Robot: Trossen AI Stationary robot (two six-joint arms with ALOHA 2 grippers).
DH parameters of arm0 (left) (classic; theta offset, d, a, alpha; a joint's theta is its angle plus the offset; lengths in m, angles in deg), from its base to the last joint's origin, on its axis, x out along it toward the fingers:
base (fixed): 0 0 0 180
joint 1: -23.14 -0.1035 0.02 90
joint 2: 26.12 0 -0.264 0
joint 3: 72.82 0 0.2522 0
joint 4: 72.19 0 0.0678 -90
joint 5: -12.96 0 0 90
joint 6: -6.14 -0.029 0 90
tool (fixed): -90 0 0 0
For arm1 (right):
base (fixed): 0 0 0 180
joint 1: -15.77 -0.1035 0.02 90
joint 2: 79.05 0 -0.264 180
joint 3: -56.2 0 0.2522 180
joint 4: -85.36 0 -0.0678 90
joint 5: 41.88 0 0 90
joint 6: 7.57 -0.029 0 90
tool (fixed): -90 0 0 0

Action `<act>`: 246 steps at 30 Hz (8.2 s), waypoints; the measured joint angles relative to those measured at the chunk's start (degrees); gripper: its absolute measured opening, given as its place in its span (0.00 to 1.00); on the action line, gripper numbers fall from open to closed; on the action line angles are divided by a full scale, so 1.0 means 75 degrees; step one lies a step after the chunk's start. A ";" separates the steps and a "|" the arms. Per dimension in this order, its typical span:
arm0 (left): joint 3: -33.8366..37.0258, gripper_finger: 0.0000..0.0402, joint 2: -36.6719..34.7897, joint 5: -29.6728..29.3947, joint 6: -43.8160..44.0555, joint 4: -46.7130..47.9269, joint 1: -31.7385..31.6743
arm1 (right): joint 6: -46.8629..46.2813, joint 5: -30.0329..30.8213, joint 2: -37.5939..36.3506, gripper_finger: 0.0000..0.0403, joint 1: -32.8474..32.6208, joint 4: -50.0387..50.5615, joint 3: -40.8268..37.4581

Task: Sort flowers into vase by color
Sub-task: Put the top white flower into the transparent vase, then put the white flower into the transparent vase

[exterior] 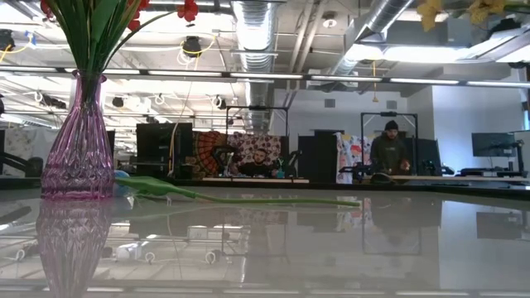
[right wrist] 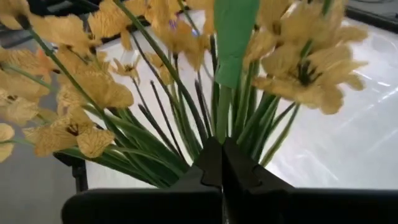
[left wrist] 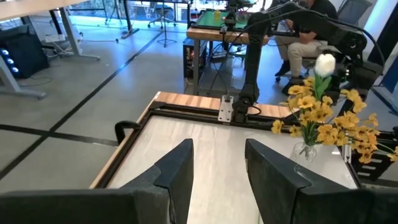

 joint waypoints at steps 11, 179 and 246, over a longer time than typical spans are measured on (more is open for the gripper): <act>0.0000 0.33 0.0000 -0.0198 -0.0044 -0.0012 0.0002 | 0.0694 -0.1427 -0.0368 0.23 0.0206 -0.0807 0.0000; 0.0545 0.33 0.0484 -0.1520 0.0740 0.0826 -0.0031 | 0.1153 0.3878 0.1532 0.04 0.0494 0.0151 0.3270; -0.0941 0.05 0.3179 0.2525 0.0493 -0.5478 0.0810 | 1.3765 -0.7530 0.0771 0.19 0.8946 -0.8783 0.6699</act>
